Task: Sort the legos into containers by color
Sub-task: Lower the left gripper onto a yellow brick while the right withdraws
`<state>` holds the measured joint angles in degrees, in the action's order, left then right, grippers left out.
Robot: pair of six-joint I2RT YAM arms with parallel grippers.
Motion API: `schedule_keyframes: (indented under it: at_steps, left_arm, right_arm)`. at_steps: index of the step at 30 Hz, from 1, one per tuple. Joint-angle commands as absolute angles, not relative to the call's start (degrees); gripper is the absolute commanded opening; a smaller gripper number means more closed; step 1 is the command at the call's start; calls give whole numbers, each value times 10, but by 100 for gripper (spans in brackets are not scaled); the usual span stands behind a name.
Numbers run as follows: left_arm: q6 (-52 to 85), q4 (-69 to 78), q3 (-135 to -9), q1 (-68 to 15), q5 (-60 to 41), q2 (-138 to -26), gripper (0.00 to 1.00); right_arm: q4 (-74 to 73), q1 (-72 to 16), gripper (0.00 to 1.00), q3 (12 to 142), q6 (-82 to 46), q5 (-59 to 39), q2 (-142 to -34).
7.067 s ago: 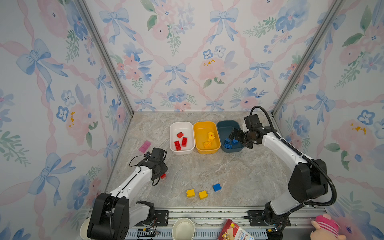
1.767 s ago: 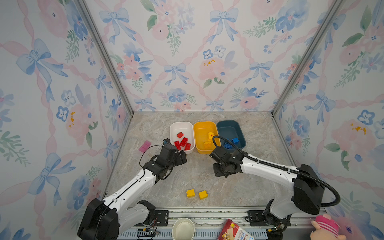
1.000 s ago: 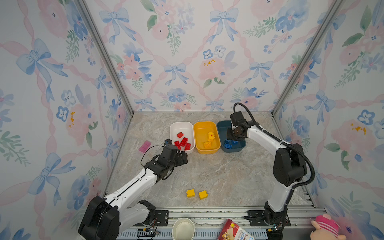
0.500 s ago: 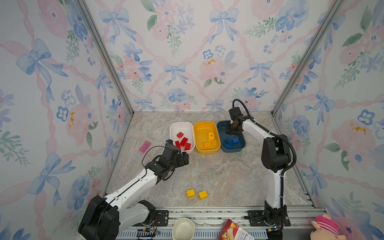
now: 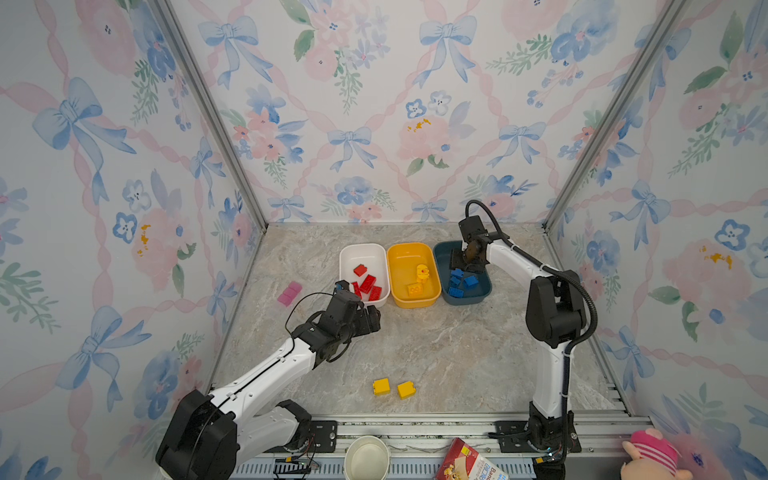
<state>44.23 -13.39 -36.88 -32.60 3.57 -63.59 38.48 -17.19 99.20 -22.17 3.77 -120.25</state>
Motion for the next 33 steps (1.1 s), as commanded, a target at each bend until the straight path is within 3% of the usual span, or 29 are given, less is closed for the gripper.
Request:
schedule_keyframes:
  at_steps: [1, 16, 33]
  left_arm:
    - [458, -161, -373, -341, 39, -637, 91]
    - [539, -344, -427, -449, 73, -646, 91]
    - [635, -411, -432, -586, 54, -707, 85]
  right_arm:
    - [389, -180, 70, 963, -218, 27, -1150]
    - [386, -206, 87, 795, -235, 0, -972]
    - [449, -233, 95, 709, -255, -2, -813]
